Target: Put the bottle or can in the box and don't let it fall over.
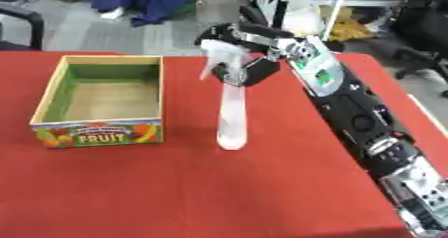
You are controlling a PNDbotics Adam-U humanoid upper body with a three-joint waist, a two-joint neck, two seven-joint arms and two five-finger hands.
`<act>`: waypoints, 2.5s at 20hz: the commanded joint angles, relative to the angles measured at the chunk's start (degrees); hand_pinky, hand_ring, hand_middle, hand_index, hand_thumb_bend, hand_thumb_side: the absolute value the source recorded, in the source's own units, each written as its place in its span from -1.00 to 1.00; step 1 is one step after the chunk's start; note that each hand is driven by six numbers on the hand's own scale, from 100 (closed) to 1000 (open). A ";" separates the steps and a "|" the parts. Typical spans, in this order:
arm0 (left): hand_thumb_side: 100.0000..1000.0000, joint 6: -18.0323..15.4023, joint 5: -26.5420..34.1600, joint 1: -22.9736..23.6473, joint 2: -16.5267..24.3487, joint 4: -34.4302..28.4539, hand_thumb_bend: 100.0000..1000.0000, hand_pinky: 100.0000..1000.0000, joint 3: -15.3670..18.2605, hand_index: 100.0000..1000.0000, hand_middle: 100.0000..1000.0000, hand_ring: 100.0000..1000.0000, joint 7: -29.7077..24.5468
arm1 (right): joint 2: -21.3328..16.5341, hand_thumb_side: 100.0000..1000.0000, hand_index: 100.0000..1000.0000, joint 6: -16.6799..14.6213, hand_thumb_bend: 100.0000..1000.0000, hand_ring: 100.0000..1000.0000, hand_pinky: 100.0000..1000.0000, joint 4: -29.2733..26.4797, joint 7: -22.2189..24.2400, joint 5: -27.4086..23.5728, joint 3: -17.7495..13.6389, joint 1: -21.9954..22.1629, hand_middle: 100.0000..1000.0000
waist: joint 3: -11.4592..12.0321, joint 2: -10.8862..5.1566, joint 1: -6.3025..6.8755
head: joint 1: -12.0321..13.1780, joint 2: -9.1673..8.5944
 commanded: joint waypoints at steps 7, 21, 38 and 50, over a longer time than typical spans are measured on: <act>0.26 -0.08 -0.01 -0.61 0.53 -0.68 -0.57 0.39 0.35 0.40 -0.05 0.14 -0.06 | -1.44 -0.47 0.72 -9.77 -1.00 0.94 0.39 -1.38 12.50 1.32 -0.01 -0.45 0.98 | -0.25 -0.38 0.22 | -0.36 -0.76; 0.26 -0.06 -0.11 -0.36 0.69 -0.61 -0.57 0.39 0.55 0.40 -0.05 0.14 0.06 | -3.91 0.23 0.88 -9.24 -1.00 1.00 0.52 -4.90 11.63 1.22 0.37 0.80 1.00 | -0.77 -0.59 0.13 | -0.48 -0.71; 0.27 -0.01 -0.10 -0.15 1.08 -0.43 -0.57 0.39 0.78 0.40 -0.05 0.14 0.18 | -8.84 -0.09 0.86 -8.16 -1.00 1.00 0.47 -5.68 10.42 1.33 -1.67 2.49 1.00 | -1.27 -1.06 -0.30 | -0.03 -0.98; 0.27 0.05 -0.14 -0.05 1.18 -0.39 -0.57 0.39 0.86 0.40 -0.05 0.14 0.34 | -10.06 -0.77 0.39 -8.01 -1.00 0.70 0.09 -5.83 9.72 -0.88 -2.59 2.75 0.74 | -1.41 -1.20 -0.38 | -0.18 -0.98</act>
